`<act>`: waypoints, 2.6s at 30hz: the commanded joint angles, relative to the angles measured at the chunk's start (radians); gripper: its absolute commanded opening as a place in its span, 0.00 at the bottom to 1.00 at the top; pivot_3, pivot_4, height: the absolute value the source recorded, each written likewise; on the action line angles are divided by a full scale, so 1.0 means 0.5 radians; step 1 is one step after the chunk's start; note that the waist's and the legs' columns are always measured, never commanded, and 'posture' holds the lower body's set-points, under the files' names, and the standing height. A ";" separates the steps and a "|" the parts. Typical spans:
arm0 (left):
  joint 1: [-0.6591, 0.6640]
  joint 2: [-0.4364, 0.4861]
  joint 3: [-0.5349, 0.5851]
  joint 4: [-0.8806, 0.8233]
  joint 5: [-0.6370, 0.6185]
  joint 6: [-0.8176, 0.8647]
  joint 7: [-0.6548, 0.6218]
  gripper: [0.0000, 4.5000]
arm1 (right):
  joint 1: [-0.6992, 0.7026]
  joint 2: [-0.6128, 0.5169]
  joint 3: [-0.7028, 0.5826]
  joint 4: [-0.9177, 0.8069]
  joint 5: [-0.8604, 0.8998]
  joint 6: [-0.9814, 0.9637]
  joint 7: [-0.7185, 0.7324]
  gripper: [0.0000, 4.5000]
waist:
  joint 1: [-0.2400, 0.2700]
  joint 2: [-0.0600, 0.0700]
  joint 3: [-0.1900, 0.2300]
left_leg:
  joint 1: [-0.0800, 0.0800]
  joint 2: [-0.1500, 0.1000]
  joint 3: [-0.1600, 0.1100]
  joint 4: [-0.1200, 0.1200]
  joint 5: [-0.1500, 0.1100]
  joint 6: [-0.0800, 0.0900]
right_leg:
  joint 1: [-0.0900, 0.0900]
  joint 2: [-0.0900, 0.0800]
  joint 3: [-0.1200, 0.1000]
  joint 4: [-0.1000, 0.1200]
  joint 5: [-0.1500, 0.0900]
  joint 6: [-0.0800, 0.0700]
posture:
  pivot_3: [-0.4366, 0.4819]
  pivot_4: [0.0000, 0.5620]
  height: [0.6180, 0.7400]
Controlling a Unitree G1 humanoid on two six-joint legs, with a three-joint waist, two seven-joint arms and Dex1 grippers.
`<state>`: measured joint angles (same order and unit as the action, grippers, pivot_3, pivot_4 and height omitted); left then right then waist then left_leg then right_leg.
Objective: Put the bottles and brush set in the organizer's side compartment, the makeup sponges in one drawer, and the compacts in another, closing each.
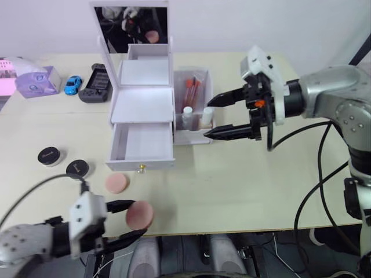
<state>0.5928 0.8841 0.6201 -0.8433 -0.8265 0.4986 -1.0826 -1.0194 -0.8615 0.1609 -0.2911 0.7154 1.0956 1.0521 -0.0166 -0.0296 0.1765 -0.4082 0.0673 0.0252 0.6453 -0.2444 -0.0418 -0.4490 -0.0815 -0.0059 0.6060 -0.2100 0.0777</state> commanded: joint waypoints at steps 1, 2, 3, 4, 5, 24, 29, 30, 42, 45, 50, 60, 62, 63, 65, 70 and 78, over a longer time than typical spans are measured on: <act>-0.189 0.268 0.449 0.088 -0.502 0.214 -0.057 0.60 | -0.028 0.003 -0.018 0.009 -0.049 -0.083 0.028 1.00 | 0.002 0.005 0.003 | 0.000 0.000 0.000 0.000 -0.001 -0.001 | 0.001 0.000 -0.001 -0.004 0.000 0.000 | 0.48 0.27 0.91; -0.309 0.375 0.498 0.165 -0.591 0.272 -0.025 0.60 | -0.026 0.007 -0.016 0.016 -0.057 -0.094 0.029 1.00 | 0.000 0.007 0.004 | 0.000 0.000 -0.001 0.000 -0.001 -0.001 | 0.003 0.000 -0.001 -0.008 0.000 0.000 | 0.48 0.27 0.91; -0.428 0.464 0.504 0.232 -0.636 0.308 0.019 0.60 | -0.024 0.013 -0.017 0.021 -0.062 -0.101 0.030 1.00 | -0.003 0.012 0.006 | 0.000 0.000 0.000 0.000 -0.001 -0.001 | 0.004 0.001 -0.001 -0.012 0.000 0.000 | 0.48 0.27 0.91; -0.575 0.560 0.458 0.307 -0.661 0.331 0.089 0.60 | -0.022 0.018 -0.019 0.020 -0.066 -0.104 0.028 1.00 | -0.004 0.014 0.008 | 0.000 0.000 0.001 0.000 0.001 0.001 | 0.007 0.000 -0.001 -0.017 0.000 0.000 | 0.48 0.27 0.91; -0.717 0.641 0.390 0.376 -0.682 0.358 0.163 0.60 | -0.019 0.024 -0.022 0.015 -0.067 -0.103 0.025 1.00 | -0.006 0.014 0.008 | 0.000 -0.001 0.002 0.002 0.002 0.003 | 0.010 0.000 -0.001 -0.018 0.000 0.000 | 0.48 0.27 0.91; -2.406 0.701 -1.436 1.193 0.479 0.247 -0.073 0.60 | 0.213 -0.025 -0.414 -0.418 0.163 0.258 -0.409 1.00 | 0.010 0.006 0.005 | 0.004 -0.002 0.003 -0.025 -0.002 0.003 | 0.010 0.010 0.006 -0.008 0.003 0.002 | 0.48 0.27 0.91; -2.356 0.625 -1.424 1.214 0.579 0.264 -0.118 0.60 | 0.229 -0.055 -0.469 -0.445 0.206 0.298 -0.471 1.00 | 0.009 0.005 0.005 | 0.004 -0.002 0.002 -0.022 -0.002 0.003 | 0.011 0.010 0.006 -0.007 0.003 0.002 | 0.48 0.27 0.91; -2.344 0.616 -1.417 1.213 0.592 0.267 -0.127 0.60 | 0.229 -0.061 -0.472 -0.444 0.213 0.299 -0.476 1.00 | 0.009 0.005 0.005 | 0.004 -0.002 0.002 -0.022 -0.002 0.003 | 0.011 0.010 0.006 -0.006 0.003 0.002 | 0.48 0.27 0.91; -2.160 0.565 -1.319 1.093 0.608 0.362 -0.141 0.60 | 0.206 -0.085 -0.432 -0.393 0.201 0.244 -0.457 1.00 | 0.007 0.005 0.005 | 0.005 -0.002 -0.002 -0.008 -0.001 0.004 | 0.010 0.010 0.006 0.012 0.001 0.004 | 0.48 0.27 0.91; -2.164 0.541 -1.325 1.095 0.632 0.363 -0.136 0.60 | 0.200 -0.091 -0.422 -0.381 0.193 0.233 -0.448 1.00 | 0.007 0.005 0.005 | 0.005 -0.002 -0.003 0.000 -0.002 0.004 | 0.012 0.010 0.006 0.016 0.001 0.004 | 0.48 0.27 0.91; -2.174 0.525 -1.308 1.114 0.653 0.367 -0.146 0.60 | 0.195 -0.099 -0.409 -0.364 0.179 0.210 -0.444 1.00 | 0.006 0.005 0.005 | 0.005 -0.002 -0.003 0.004 -0.002 0.004 | 0.014 0.009 0.007 0.016 0.002 0.003 | 0.48 0.27 0.91; -2.303 0.533 -1.120 1.151 0.447 0.413 -0.315 0.99 | 0.193 -0.106 -0.386 -0.327 0.167 0.177 -0.425 1.00 | 0.006 0.005 0.005 | 0.003 -0.002 -0.003 0.002 -0.002 0.005 | 0.013 0.009 0.007 0.016 0.001 0.004 | 0.48 0.27 0.91; -2.317 0.556 -1.071 1.188 0.427 0.405 -0.359 0.99 | 0.188 -0.103 -0.379 -0.317 0.163 0.172 -0.421 1.00 | 0.007 0.005 0.005 | 0.004 -0.002 -0.003 0.002 -0.002 0.005 | 0.013 0.009 0.007 0.016 0.001 0.004 | 0.48 0.27 0.91; -2.319 0.566 -1.027 1.215 0.405 0.394 -0.392 0.99 | 0.185 -0.102 -0.375 -0.312 0.161 0.171 -0.420 1.00 | 0.007 0.005 0.005 | 0.004 -0.002 -0.004 0.003 -0.002 0.005 | 0.013 0.009 0.007 0.017 0.001 0.004 | 0.48 0.27 0.91; -2.343 0.550 -0.906 1.275 0.302 0.424 -0.424 0.99 | 0.176 -0.095 -0.375 -0.303 0.154 0.169 -0.431 1.00 | 0.005 0.005 0.005 | 0.004 -0.002 -0.004 0.003 -0.002 0.005 | 0.013 0.009 0.007 0.017 0.001 0.004 | 0.48 0.27 0.91; -2.259 0.523 -0.660 1.528 0.313 0.302 -0.403 0.99 | 0.123 -0.160 -0.352 -0.253 0.057 0.178 -0.479 1.00 | 0.005 0.005 0.005 | 0.005 -0.002 -0.004 0.003 -0.002 0.005 | 0.013 0.009 0.007 0.018 0.001 0.004 | 0.48 0.27 0.91; -2.040 0.540 -0.410 2.641 0.705 -0.558 -0.414 0.99 | 1.272 -0.315 -0.894 0.118 -0.320 -0.858 0.020 1.00 | 0.061 -0.033 -0.021 | 0.006 0.000 -0.005 -0.005 -0.003 0.006 | 0.018 0.010 0.000 0.015 -0.004 0.010 | 0.48 0.27 0.91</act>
<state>-0.4260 1.1398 0.3710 0.4067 -0.5026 0.2960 -1.2856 -0.4498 -1.0068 -0.2131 -0.3039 0.6318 0.8240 0.9879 0.0141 -0.0461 0.1661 -0.4043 0.0673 0.0235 0.6444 -0.2482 -0.0356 -0.4372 -0.0774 -0.0068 0.6134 -0.2140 0.0854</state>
